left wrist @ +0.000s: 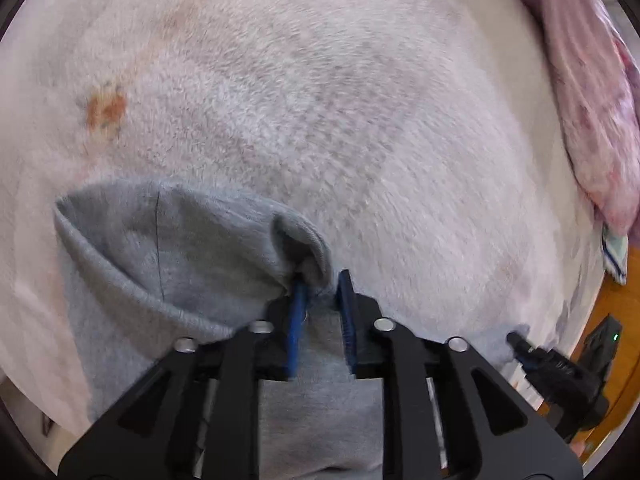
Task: Fold large clothes
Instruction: 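Fold the hoodie bundle over with both tools and release it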
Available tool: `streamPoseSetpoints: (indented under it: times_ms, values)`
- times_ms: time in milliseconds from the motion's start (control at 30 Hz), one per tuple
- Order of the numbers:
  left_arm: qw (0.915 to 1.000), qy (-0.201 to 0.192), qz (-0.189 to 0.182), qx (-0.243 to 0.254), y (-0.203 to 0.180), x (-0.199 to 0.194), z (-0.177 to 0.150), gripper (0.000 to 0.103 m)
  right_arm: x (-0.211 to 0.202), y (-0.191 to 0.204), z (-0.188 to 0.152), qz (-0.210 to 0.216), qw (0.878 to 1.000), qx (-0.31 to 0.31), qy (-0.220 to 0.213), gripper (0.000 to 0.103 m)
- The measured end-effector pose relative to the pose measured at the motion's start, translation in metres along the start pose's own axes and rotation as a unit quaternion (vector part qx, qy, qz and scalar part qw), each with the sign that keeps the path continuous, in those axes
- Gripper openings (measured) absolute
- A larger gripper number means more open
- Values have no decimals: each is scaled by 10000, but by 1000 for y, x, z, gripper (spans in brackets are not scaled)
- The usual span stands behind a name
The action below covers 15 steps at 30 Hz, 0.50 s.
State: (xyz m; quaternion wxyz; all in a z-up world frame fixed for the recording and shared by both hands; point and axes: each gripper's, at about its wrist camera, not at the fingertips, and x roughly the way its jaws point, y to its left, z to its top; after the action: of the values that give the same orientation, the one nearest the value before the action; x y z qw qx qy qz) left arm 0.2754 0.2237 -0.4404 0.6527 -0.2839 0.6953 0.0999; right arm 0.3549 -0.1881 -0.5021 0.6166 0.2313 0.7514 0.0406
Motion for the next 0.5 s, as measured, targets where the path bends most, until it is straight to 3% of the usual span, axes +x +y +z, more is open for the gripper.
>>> streamPoseSetpoints:
  times_ms: [33, 67, 267, 300, 367, 433, 500]
  values:
    - [9999, -62, 69, 66, -1, -7, -5, 39, -9, -3, -7, 15, 10000, 26, -52, 53]
    - [9998, -114, 97, 110, 1, -17, -11, 39, -19, -5, -16, 17, 9999, 40, -151, 58]
    - [9975, -9, 134, 698, 9, -55, -64, 39, -58, 4, -86, 200, 9970, -678, -312, 59]
    - [9962, -56, 111, 858, 6, -59, -78, 38, -59, 8, -95, 197, 9958, -825, -339, 54]
    - [9923, -15, -8, 1241, -4, -61, -105, 25, -56, 20, -124, 176, 9907, -1315, -295, 36]
    - [9900, 275, -104, 1381, -10, -48, -131, 15, -41, 30, -150, 434, 9867, -1564, -40, 13]
    - [9879, 574, -80, 1439, -9, -27, -151, 14, -16, 38, -165, 770, 9851, -1503, 334, 6]
